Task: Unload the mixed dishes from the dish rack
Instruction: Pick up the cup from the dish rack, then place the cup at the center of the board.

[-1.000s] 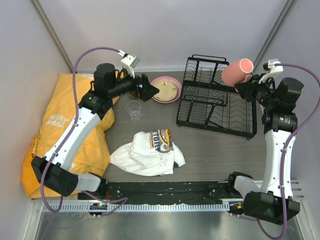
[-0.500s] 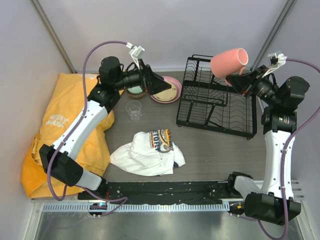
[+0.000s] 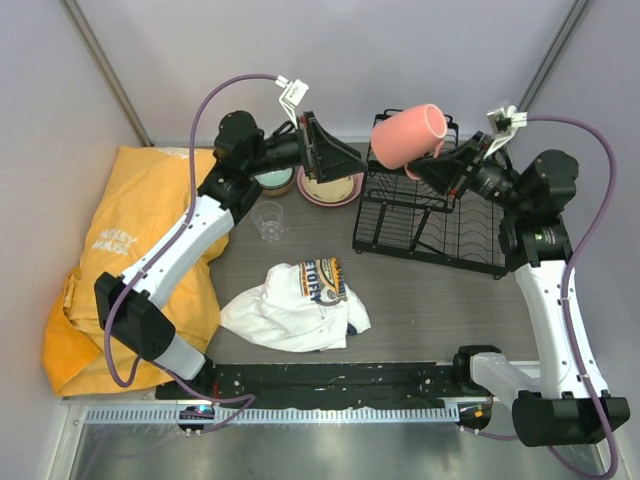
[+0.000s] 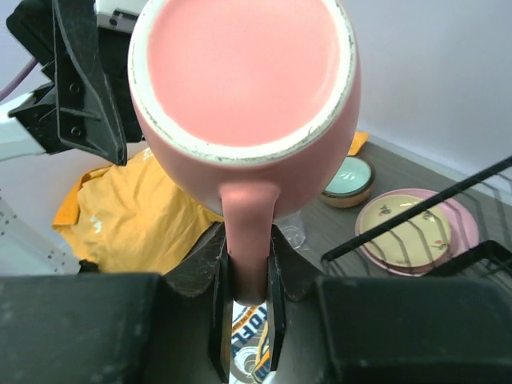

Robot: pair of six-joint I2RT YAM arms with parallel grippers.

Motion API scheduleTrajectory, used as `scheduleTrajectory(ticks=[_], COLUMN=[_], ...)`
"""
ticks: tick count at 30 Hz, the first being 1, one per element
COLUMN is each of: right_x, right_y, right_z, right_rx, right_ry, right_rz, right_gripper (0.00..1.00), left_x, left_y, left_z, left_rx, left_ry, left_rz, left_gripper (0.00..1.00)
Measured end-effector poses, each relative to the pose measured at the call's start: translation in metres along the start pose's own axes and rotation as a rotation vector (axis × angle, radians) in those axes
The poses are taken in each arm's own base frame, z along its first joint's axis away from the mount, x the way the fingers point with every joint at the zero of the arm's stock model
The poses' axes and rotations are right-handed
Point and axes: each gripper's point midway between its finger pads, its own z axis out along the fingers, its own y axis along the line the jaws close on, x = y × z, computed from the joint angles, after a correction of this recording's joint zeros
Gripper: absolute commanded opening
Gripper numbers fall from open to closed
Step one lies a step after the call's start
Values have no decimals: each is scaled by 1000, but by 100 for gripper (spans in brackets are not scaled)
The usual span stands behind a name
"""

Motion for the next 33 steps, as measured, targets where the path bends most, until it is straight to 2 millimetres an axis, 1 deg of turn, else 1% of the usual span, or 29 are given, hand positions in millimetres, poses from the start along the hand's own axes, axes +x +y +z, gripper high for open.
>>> scheduleTrajectory(ticks=[3, 5, 8, 10, 11, 16, 18, 19, 20, 23, 24, 25, 28, 29, 30, 33], right_x=[13, 22, 26, 28, 28, 27, 28, 28, 29, 34, 37, 40, 45, 47, 48, 52], right_y=[16, 20, 14, 10, 10, 12, 12, 12, 12, 12, 12, 11, 11, 11, 10, 9], right_z=[13, 17, 20, 22, 23, 26, 27, 27, 28, 29, 30, 30, 30, 31, 31, 31], right_rx=[-50, -71, -51, -39, -38, -48, -53, -56, -62, -74, -75, -76, -78, -79, -79, -80], right_ry=[35, 61, 72, 73, 73, 59, 53, 50, 45, 35, 36, 38, 34, 33, 33, 34], right_rz=[12, 20, 30, 32, 31, 16, 12, 9, 10, 16, 24, 37, 67, 76, 79, 94], right_gripper=[3, 3, 3, 3, 3, 3, 3, 3, 3, 3, 3, 3, 3, 3, 3, 8], left_x=[-3, -2, -2, -2, -2, -1, 0, 0, 0, 0, 1, 2, 5, 5, 6, 9], left_y=[-7, -10, -13, -14, -14, -17, -20, -22, -24, -29, -31, -33, -34, -33, -32, -30], left_z=[5, 8, 11, 13, 13, 17, 18, 18, 19, 21, 21, 21, 22, 22, 22, 22], left_rx=[36, 58, 84, 98, 102, 122, 132, 139, 146, 173, 182, 193, 214, 216, 217, 217], left_ry=[-7, -7, -10, -11, -12, -11, -8, -9, -10, -16, -15, -14, -13, -14, -14, -13], left_rz=[-1, -8, -13, -19, -25, -55, -70, -75, -82, -105, -112, -114, -117, -119, -121, -131], left_gripper=[81, 77, 70, 67, 63, 56, 48, 41, 30, 20, 20, 13, 2, 0, 0, 0])
